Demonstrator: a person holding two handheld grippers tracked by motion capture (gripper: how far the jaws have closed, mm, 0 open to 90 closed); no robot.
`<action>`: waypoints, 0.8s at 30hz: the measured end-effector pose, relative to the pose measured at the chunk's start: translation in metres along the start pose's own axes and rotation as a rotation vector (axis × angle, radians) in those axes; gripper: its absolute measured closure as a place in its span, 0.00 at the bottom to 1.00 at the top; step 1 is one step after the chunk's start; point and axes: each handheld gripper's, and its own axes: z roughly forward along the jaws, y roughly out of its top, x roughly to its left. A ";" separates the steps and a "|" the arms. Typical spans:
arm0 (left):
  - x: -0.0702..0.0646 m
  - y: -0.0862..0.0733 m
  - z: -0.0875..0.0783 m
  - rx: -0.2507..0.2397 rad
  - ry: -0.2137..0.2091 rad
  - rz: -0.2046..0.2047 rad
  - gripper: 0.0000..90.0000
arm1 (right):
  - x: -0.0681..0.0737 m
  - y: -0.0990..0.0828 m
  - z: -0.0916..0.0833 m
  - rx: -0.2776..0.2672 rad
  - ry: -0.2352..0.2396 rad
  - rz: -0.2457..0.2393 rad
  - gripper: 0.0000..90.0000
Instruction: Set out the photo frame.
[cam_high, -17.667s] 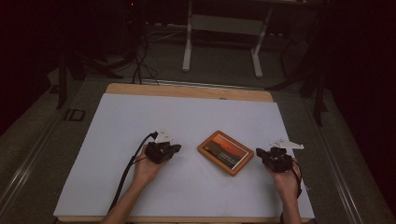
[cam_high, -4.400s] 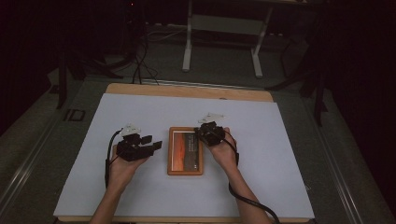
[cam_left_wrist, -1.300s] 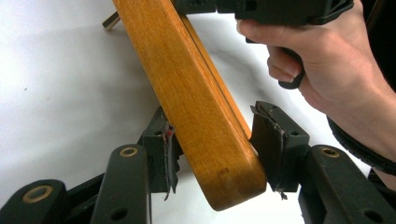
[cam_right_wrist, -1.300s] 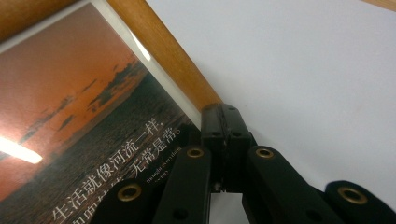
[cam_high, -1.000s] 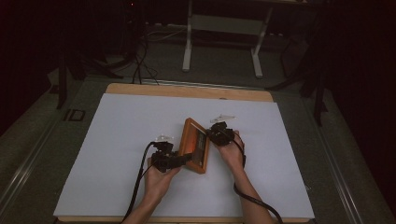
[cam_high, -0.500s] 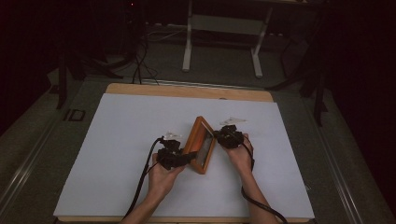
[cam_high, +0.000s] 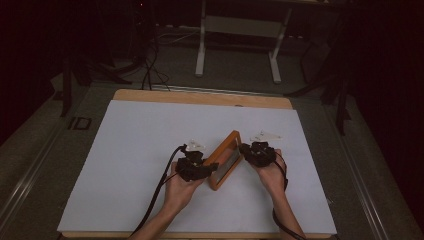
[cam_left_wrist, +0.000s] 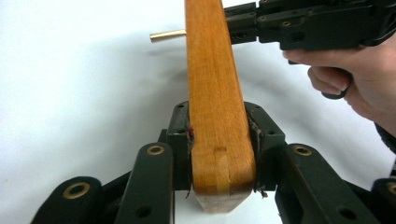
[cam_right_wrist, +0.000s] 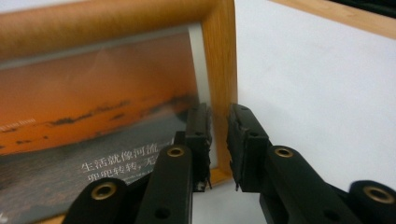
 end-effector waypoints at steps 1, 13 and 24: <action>-0.001 0.000 -0.001 0.002 0.001 0.022 0.77 | 0.000 0.000 -0.004 -0.004 -0.002 0.001 0.86; 0.006 0.004 -0.011 0.006 -0.007 0.323 0.77 | 0.004 0.011 -0.044 -0.113 -0.030 -0.001 0.82; 0.010 -0.007 -0.011 -0.038 -0.021 0.328 0.76 | 0.023 0.030 -0.040 -0.164 -0.016 -0.067 1.00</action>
